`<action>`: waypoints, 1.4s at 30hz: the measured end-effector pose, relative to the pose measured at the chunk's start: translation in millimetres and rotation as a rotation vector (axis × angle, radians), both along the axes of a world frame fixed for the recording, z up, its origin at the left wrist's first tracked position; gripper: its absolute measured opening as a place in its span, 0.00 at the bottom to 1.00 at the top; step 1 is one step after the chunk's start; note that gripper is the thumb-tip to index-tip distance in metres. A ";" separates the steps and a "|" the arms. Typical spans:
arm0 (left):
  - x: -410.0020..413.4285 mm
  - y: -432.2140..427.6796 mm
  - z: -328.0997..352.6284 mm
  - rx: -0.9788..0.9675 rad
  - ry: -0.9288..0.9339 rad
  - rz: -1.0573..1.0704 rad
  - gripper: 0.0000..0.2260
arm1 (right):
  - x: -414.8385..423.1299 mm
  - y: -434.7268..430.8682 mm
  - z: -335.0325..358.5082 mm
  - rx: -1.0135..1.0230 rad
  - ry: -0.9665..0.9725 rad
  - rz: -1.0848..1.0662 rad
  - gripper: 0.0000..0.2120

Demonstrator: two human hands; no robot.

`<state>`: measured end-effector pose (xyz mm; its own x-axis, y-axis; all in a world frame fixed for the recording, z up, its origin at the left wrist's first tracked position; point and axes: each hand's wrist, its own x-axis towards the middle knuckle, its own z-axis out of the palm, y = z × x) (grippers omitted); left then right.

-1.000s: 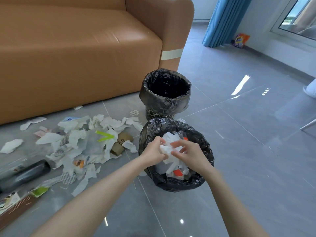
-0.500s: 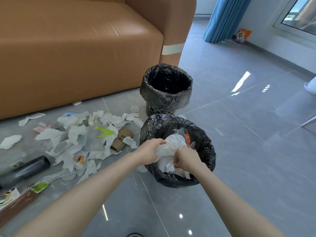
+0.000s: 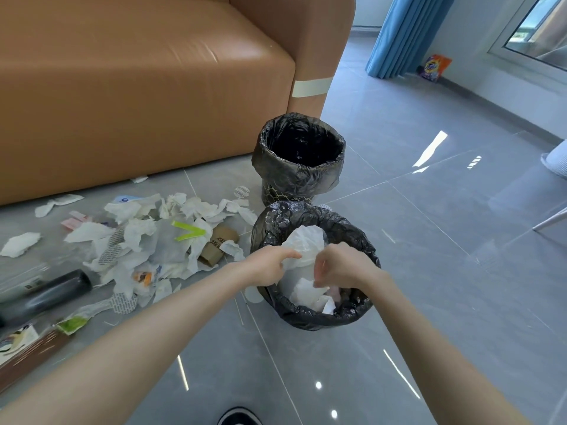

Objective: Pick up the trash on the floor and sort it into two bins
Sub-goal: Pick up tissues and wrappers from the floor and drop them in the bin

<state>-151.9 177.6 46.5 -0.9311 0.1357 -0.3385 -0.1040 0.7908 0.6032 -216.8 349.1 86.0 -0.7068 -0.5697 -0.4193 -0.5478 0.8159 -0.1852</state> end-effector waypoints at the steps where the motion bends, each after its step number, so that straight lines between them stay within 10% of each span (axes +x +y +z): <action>1: 1.6 -3.2 3.5 -0.001 0.007 0.004 0.24 | 1.6 -3.6 7.5 -0.029 0.011 0.005 0.05; 12: 59.7 -99.3 29.2 0.021 0.029 0.227 0.19 | 40.4 -83.1 36.6 -0.242 0.024 0.098 0.08; 37: 207.0 -221.1 -180.1 0.002 -0.002 0.979 0.28 | 130.5 -279.5 -238.8 -0.122 -0.217 0.387 0.26; 42: 187.8 -227.3 -187.1 -0.073 0.124 0.931 0.31 | 138.8 -268.6 -257.1 -0.302 -0.048 0.409 0.12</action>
<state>35.8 -49.8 -140.5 -0.6845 -0.6986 -0.2085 -0.6516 0.4581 0.6045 -78.0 80.4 -171.1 -0.3846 -0.8965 -0.2199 -0.7959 0.4427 -0.4129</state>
